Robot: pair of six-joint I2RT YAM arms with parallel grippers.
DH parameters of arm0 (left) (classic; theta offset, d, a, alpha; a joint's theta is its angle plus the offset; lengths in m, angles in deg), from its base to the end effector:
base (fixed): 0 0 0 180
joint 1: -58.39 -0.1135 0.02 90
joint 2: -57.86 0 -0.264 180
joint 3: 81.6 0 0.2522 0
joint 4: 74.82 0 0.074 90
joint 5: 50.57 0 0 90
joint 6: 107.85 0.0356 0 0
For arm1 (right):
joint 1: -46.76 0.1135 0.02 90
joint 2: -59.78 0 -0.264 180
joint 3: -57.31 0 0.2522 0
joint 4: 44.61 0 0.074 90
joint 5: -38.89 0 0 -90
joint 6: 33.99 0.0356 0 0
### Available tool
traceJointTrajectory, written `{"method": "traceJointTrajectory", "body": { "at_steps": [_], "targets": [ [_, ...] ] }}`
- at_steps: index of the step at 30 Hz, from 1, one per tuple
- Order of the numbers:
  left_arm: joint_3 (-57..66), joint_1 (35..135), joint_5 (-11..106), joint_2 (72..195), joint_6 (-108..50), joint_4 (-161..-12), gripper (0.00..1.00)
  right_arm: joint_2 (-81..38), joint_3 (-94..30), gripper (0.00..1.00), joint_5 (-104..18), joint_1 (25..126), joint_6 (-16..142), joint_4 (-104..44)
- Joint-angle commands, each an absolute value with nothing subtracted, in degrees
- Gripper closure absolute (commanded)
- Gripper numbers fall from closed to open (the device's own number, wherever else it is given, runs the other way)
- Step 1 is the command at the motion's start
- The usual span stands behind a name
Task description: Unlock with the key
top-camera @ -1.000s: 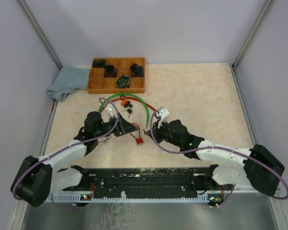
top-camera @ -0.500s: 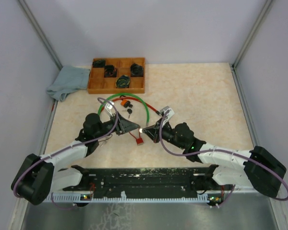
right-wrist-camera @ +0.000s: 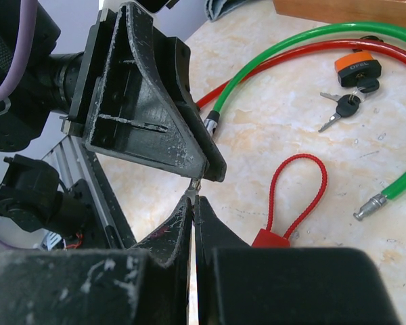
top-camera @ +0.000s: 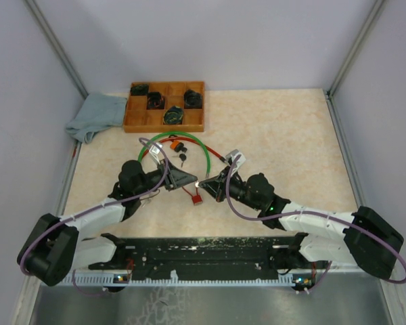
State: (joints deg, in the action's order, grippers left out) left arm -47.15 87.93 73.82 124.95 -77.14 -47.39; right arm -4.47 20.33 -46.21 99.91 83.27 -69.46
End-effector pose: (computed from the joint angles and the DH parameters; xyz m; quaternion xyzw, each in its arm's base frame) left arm 0.1924 -0.1321 0.2113 0.0115 0.7330 -0.6067 0.3073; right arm 0.1408 0.1930 0.2311 -0.1904 0.6963 0.4699 0.5081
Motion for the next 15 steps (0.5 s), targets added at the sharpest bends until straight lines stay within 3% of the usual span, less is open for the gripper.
{"method": "traceJointTrajectory", "body": {
  "at_steps": [1, 8, 15],
  "targets": [
    [-46.8, 88.3, 74.6, 125.1, -77.1, -44.6, 0.72, -4.3, 19.7, 1.0, -45.2, 100.3, 83.8, -74.0],
    [-46.8, 88.4, 74.4, 125.1, -77.0, -44.5, 0.92, -4.7, 19.7, 1.0, -45.2, 100.4, 83.8, -74.0],
    [-46.0, 88.4, 73.2, 124.1, -75.0, -48.3, 1.0, -5.3, 19.6, 1.0, -46.0, 100.4, 83.4, -72.9]
  ]
}}
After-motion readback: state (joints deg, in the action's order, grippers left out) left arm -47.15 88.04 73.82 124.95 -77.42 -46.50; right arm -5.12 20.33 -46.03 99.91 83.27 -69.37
